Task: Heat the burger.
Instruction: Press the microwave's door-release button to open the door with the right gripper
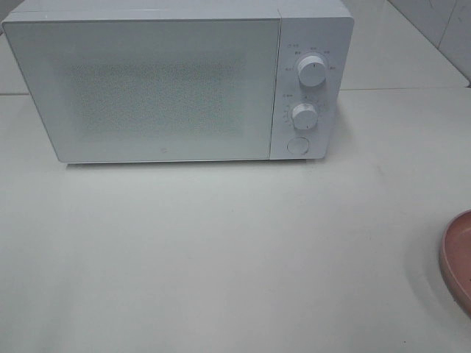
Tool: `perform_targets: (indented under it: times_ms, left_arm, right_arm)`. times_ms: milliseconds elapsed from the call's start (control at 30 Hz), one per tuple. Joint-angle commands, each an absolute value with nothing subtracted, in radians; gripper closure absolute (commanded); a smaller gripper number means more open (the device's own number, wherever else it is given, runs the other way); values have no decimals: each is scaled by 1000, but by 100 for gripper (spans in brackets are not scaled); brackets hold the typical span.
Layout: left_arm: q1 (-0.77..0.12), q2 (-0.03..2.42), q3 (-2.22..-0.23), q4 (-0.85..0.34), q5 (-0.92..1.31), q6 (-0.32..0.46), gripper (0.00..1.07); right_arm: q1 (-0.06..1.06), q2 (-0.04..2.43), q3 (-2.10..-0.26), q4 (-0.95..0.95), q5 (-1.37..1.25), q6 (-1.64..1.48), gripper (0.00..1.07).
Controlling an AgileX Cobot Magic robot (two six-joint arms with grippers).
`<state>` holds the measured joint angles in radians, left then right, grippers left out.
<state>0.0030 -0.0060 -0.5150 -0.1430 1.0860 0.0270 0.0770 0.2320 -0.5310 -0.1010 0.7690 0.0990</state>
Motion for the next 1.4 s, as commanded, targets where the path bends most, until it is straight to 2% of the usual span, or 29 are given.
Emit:
perform_targets:
  times_ms: [33,467,833,1133,1200,1400]
  left_arm:
    - [-2,-24,-515,-142,1071,29,9]
    - [-2,-24,-515,-142,1071,29,9]
    - [-2,-24,-515,-142,1071,29,9]
    - [-2,-24,-515,-142,1071,29,9]
    - [-2,-24,-515,-142,1071,29,9]
    - [-2,-24,-515,-142,1071,29,9]
  right_arm:
    - [75,268,-513,-98,695,90,33]
    - [75,380,-408,-99,443,90,33]
    - [75,566,-327,-99,66,90,33]
    - [75,688,-326,-99,-87,91,33]
    - [75,774,-326,-99,-205,91,33]
    - [75,895,-326,-99,-338,91,33]
